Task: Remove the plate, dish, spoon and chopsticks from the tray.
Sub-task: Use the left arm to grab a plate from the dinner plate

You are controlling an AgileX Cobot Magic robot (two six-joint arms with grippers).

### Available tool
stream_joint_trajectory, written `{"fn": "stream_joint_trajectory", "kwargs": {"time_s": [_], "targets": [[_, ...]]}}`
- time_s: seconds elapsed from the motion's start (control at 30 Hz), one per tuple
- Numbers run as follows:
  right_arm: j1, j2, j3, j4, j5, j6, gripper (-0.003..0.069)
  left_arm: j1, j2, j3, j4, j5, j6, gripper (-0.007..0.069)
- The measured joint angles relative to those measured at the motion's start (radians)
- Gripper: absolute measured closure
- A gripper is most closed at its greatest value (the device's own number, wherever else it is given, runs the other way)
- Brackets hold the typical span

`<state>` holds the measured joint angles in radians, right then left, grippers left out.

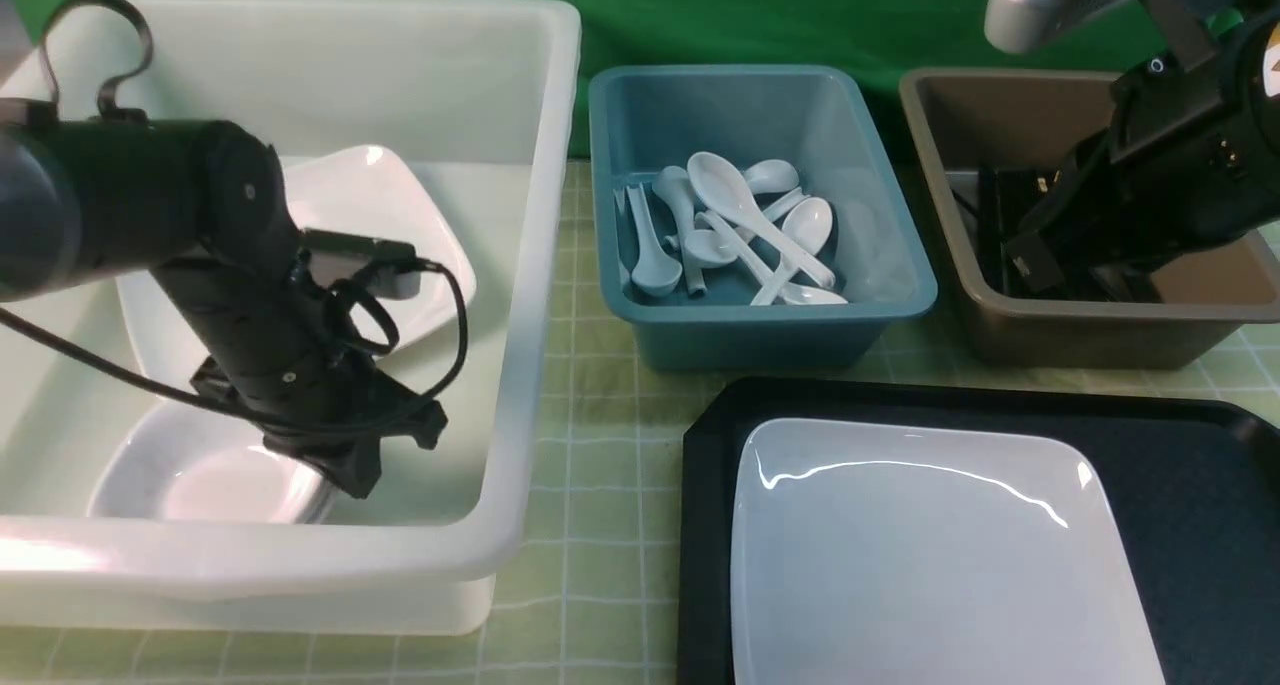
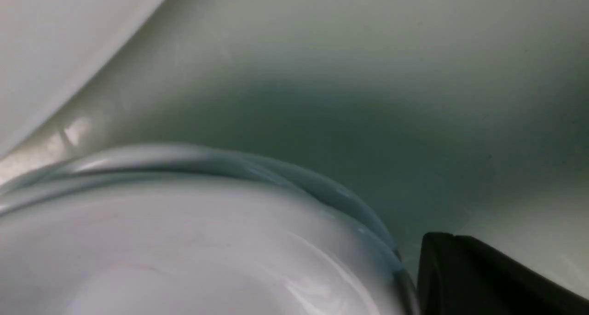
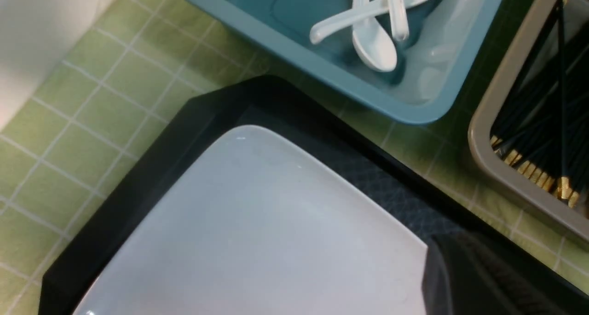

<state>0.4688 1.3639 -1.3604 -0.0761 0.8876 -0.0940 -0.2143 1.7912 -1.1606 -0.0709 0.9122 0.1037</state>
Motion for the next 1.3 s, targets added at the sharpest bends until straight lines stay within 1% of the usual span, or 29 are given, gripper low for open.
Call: {"fn": "stream_joint_trajectory", "kwargs": {"time_s": [0.13, 0.2, 0.3, 0.37, 0.47, 0.5, 0.57, 0.67, 0.7, 0.73, 0.77, 0.8, 0.9, 0.97, 1.03, 1.07, 1.13, 1.17, 1.2, 1.23, 1.3], "targets": [[0.000, 0.000, 0.000, 0.000, 0.000, 0.000, 0.0641, -0.001, 0.000, 0.000, 0.071, 0.012, -0.053, 0.0622], [0.000, 0.000, 0.000, 0.000, 0.000, 0.000, 0.0641, -0.001, -0.001, 0.000, 0.071, 0.008, -0.053, 0.0622], [0.000, 0.000, 0.000, -0.001, 0.003, 0.000, 0.0641, 0.000, -0.029, 0.000, -0.037, -0.002, 0.019, 0.0622], [0.000, 0.000, 0.000, -0.025, 0.016, 0.000, 0.0641, 0.000, -0.068, 0.000, -0.096, -0.008, 0.054, 0.0622], [-0.004, 0.000, 0.000, -0.075, 0.049, 0.014, 0.0641, 0.000, -0.128, -0.009, -0.126, -0.007, 0.065, 0.0622], [-0.020, 0.000, 0.000, -0.112, 0.090, 0.033, 0.0641, -0.002, -0.176, -0.025, -0.147, -0.008, 0.072, 0.0622], [-0.063, -0.001, 0.005, -0.128, 0.143, 0.048, 0.0641, -0.018, -0.226, -0.050, -0.161, -0.007, 0.075, 0.0622], [-0.169, -0.001, 0.041, -0.115, 0.197, 0.054, 0.0641, -0.094, -0.299, -0.104, -0.170, 0.006, 0.072, 0.0622], [-0.219, -0.004, 0.067, -0.092, 0.210, 0.049, 0.0641, -0.137, -0.312, -0.128, -0.172, 0.009, 0.063, 0.0622], [-0.219, -0.003, 0.073, -0.086, 0.212, 0.050, 0.0641, -0.146, -0.312, -0.133, -0.172, 0.009, 0.059, 0.0622], [-0.274, -0.007, 0.123, -0.033, 0.220, 0.035, 0.0641, -0.228, -0.319, -0.173, -0.174, 0.012, 0.033, 0.0622], [-0.316, -0.008, 0.167, 0.017, 0.222, 0.014, 0.0641, -0.271, -0.318, -0.192, -0.173, 0.010, 0.021, 0.0622], [-0.374, -0.009, 0.336, 0.166, 0.191, -0.029, 0.0641, -0.418, -0.276, -0.250, -0.165, 0.010, -0.018, 0.0622], [-0.384, -0.010, 0.464, 0.222, 0.127, -0.021, 0.0626, -0.480, -0.227, -0.272, -0.163, 0.010, -0.045, 0.0622], [-0.387, -0.011, 0.572, 0.241, 0.052, 0.008, 0.0572, -0.522, -0.180, -0.284, -0.157, 0.010, -0.056, 0.0622], [-0.387, -0.011, 0.637, 0.245, -0.003, 0.024, 0.0529, -0.537, -0.151, -0.286, -0.154, 0.010, -0.059, 0.0622], [-0.387, -0.011, 0.725, 0.250, -0.088, 0.055, 0.0414, -0.546, -0.109, -0.286, -0.153, 0.012, -0.059, 0.0622], [-0.387, -0.012, 0.732, 0.252, -0.095, 0.061, 0.0389, -0.547, -0.102, -0.286, -0.153, 0.013, -0.059, 0.0622], [-0.387, -0.013, 0.784, 0.257, -0.163, 0.081, 0.0284, -0.548, -0.078, -0.286, -0.147, 0.022, -0.059, 0.0622], [-0.387, -0.013, 0.793, 0.259, -0.170, 0.084, 0.0273, -0.548, -0.071, -0.286, -0.144, 0.024, -0.059, 0.0622], [-0.387, -0.013, 0.831, 0.276, -0.240, 0.094, 0.0186, -0.548, -0.052, -0.286, -0.139, 0.028, -0.059, 0.0622]]}}
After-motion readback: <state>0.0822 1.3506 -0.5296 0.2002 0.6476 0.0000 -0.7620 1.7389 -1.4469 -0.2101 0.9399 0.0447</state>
